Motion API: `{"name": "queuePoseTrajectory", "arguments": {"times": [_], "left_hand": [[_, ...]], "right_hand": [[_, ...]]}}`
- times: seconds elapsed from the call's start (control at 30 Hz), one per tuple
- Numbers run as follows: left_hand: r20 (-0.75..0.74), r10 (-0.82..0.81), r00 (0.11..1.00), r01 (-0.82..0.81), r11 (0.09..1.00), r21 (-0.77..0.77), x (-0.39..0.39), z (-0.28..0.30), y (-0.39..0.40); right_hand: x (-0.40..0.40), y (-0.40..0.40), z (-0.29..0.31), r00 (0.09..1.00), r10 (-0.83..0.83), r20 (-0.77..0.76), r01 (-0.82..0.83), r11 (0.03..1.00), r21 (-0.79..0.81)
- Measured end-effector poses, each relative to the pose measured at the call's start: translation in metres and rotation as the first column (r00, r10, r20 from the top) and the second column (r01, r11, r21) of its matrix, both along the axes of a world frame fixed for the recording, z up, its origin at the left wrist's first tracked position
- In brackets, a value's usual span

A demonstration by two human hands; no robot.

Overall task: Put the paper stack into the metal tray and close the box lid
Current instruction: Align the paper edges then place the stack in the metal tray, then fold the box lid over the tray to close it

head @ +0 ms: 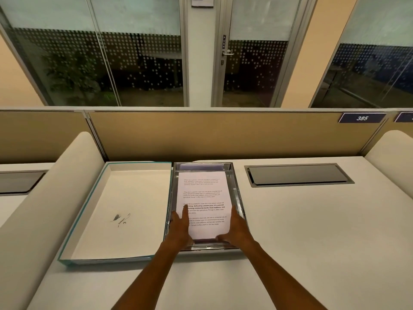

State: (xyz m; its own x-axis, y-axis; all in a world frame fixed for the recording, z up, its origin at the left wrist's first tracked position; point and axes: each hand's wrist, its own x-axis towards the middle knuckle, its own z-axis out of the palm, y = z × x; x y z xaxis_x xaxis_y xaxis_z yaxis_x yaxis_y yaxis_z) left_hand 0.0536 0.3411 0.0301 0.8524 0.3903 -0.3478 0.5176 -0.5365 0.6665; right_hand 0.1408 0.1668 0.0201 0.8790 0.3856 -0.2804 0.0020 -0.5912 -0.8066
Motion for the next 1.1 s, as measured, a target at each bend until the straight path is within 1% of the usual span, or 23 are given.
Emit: {"name": "queuePoseTrajectory", "arguments": {"times": [0.03,0.07,0.1,0.17,0.23,0.27,0.33,0.37,0.43,0.53,0.63,0.7,0.73,0.77,0.83,0.9,1.0,1.1], "left_hand": [[0.037,-0.048,0.998,0.044,0.996,0.081,-0.001,0.004,-0.002],[0.076,-0.077,0.994,0.068,0.991,0.115,-0.003,0.007,-0.003],[0.129,-0.067,0.989,0.057,0.995,0.077,-0.006,0.010,-0.003],[0.317,0.020,0.948,-0.026,1.000,0.013,-0.014,0.019,0.000],[0.473,0.196,0.859,-0.209,0.978,-0.026,-0.024,0.027,0.004],[0.524,0.306,0.795,-0.329,0.943,-0.051,-0.031,0.029,0.007],[0.557,0.516,0.650,-0.542,0.829,-0.135,-0.048,0.026,0.017],[0.537,0.606,0.587,-0.628,0.759,-0.169,-0.057,0.023,0.022],[0.459,0.745,0.485,-0.750,0.624,-0.220,-0.079,0.013,0.030],[0.305,0.890,0.340,-0.860,0.425,-0.282,-0.108,-0.006,0.038],[0.079,0.960,0.270,-0.920,0.281,-0.272,-0.123,-0.018,0.044],[-0.092,0.966,0.240,-0.922,0.197,-0.333,-0.126,-0.021,0.047],[-0.140,0.957,0.253,-0.911,0.187,-0.367,-0.126,-0.022,0.049],[-0.159,0.948,0.276,-0.900,0.197,-0.388,-0.126,-0.023,0.050],[-0.157,0.935,0.318,-0.885,0.233,-0.403,-0.125,-0.026,0.052],[-0.154,0.933,0.325,-0.877,0.237,-0.418,-0.124,-0.025,0.052],[-0.151,0.947,0.283,-0.851,0.176,-0.494,-0.123,-0.021,0.051],[-0.124,0.968,0.217,-0.765,0.090,-0.637,-0.121,-0.017,0.049]], "right_hand": [[0.001,-0.003,0.000,0.996,0.037,0.084,-0.034,0.999,-0.042],[0.001,-0.006,0.006,0.990,0.046,0.136,-0.038,0.997,-0.062],[0.001,-0.010,0.010,0.987,0.006,0.162,-0.003,1.000,-0.019],[0.004,-0.020,0.015,0.979,-0.106,0.175,0.097,0.994,0.059],[0.008,-0.032,0.019,0.966,-0.213,0.143,0.202,0.975,0.088],[0.009,-0.038,0.020,0.959,-0.254,0.127,0.244,0.966,0.090],[0.009,-0.049,0.018,0.949,-0.296,0.109,0.288,0.954,0.084],[0.008,-0.054,0.017,0.947,-0.307,0.094,0.300,0.951,0.079],[0.005,-0.061,0.013,0.948,-0.313,0.054,0.309,0.949,0.063],[-0.001,-0.066,0.009,0.957,-0.292,0.001,0.291,0.956,0.031],[-0.006,-0.065,0.003,0.960,-0.275,-0.046,0.275,0.961,0.011],[-0.008,-0.064,0.000,0.963,-0.265,-0.050,0.266,0.964,0.013],[-0.009,-0.064,-0.002,0.966,-0.255,-0.042,0.256,0.967,0.015],[-0.011,-0.064,-0.003,0.970,-0.242,-0.034,0.242,0.970,0.018],[-0.013,-0.066,-0.007,0.974,-0.225,-0.024,0.225,0.974,0.021],[-0.013,-0.067,-0.009,0.974,-0.223,-0.032,0.224,0.974,0.028],[-0.012,-0.068,-0.010,0.972,-0.230,-0.040,0.231,0.973,0.021],[-0.012,-0.067,-0.011,0.967,-0.247,-0.058,0.249,0.968,0.023]]}}
